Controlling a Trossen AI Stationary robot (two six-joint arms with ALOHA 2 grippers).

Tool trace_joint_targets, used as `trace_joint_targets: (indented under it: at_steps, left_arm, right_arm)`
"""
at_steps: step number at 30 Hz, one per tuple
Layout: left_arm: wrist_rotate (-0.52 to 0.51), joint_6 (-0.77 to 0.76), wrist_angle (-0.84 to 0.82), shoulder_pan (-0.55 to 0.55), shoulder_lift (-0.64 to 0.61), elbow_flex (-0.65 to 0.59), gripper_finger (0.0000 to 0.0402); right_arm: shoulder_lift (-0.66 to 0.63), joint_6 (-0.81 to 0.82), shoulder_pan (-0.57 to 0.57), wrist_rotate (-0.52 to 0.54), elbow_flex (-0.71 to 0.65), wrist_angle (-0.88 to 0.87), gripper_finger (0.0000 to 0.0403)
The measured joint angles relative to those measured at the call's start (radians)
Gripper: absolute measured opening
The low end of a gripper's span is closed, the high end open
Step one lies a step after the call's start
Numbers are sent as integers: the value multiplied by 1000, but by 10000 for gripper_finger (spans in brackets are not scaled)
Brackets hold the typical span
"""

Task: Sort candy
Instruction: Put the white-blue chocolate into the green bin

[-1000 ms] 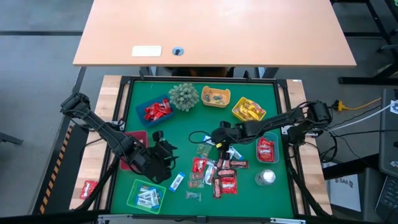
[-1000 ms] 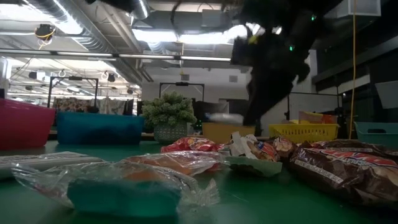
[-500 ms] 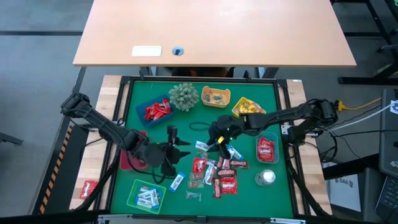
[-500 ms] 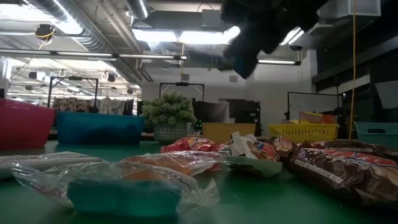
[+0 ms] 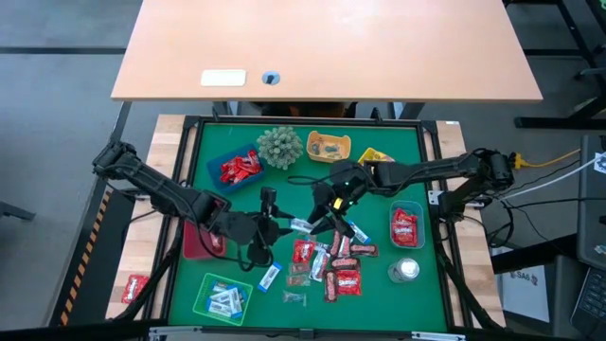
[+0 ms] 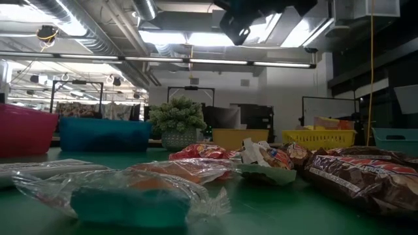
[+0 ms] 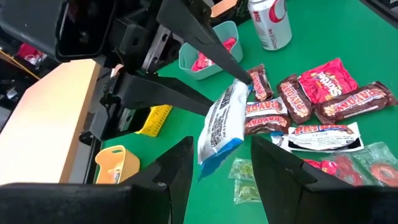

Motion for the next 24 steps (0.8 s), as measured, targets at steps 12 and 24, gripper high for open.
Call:
trace_joint_targets:
  at_steps: [12, 24]
  left_arm:
    - [0, 32, 5, 13, 0, 0, 144]
    - [0, 50, 7, 20, 0, 0, 79]
  right_arm:
    - [0, 0, 0, 0, 7, 19, 136]
    - [0, -1, 0, 24, 7, 22, 136]
